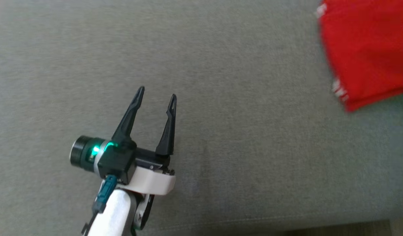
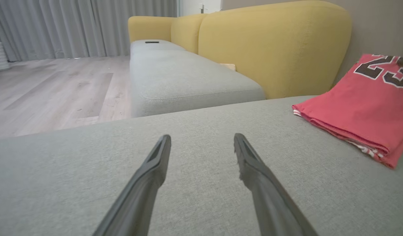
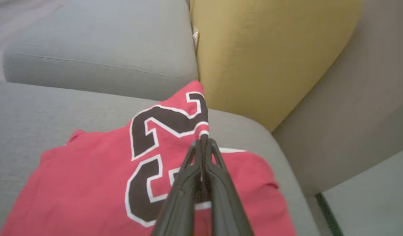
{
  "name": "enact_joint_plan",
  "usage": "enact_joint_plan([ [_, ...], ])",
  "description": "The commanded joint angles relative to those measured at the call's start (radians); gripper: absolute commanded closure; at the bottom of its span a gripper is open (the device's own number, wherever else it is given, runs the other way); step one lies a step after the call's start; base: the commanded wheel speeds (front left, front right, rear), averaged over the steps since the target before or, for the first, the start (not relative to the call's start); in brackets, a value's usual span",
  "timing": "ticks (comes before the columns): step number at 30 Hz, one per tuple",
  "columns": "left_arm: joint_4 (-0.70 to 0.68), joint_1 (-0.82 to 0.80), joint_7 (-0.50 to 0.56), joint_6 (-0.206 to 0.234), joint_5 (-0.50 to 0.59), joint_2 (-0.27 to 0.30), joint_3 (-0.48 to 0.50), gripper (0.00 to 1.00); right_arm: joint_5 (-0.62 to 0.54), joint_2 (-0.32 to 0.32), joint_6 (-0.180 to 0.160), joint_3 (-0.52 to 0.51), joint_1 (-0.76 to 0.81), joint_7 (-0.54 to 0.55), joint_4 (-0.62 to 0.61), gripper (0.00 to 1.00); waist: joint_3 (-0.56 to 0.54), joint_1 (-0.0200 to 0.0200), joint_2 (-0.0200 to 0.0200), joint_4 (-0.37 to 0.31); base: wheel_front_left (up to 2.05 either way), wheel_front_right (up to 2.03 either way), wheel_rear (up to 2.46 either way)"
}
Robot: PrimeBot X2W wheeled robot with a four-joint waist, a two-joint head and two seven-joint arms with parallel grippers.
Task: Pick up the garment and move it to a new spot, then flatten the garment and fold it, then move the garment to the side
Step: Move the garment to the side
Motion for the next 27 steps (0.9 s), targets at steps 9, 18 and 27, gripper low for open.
enact_joint_plan([
  [9, -0.037, -0.078, -0.006, -0.011, 0.014, -0.003, 0.004, 0.00, -0.117, -0.117, 0.007, -0.232, 0.066, 0.168, -0.215, 1.00, 0.104, -0.0001, 0.0001, -0.062, 0.00, 0.00, 0.00],
  [18, -0.014, -0.091, -0.006, -0.002, -0.002, -0.004, -0.001, 0.00, -0.300, 0.031, 0.007, -0.308, 0.091, 0.087, -0.308, 0.00, 0.058, -0.0001, 0.0001, -0.017, 0.00, 0.00, 0.00],
  [27, 0.015, -0.013, -0.006, 0.046, -0.026, -0.004, 0.058, 0.00, -0.329, 0.288, 0.007, -0.163, 0.187, -0.060, -0.307, 0.00, -0.123, -0.0001, 0.0001, 0.037, 0.00, 0.00, 0.00],
])
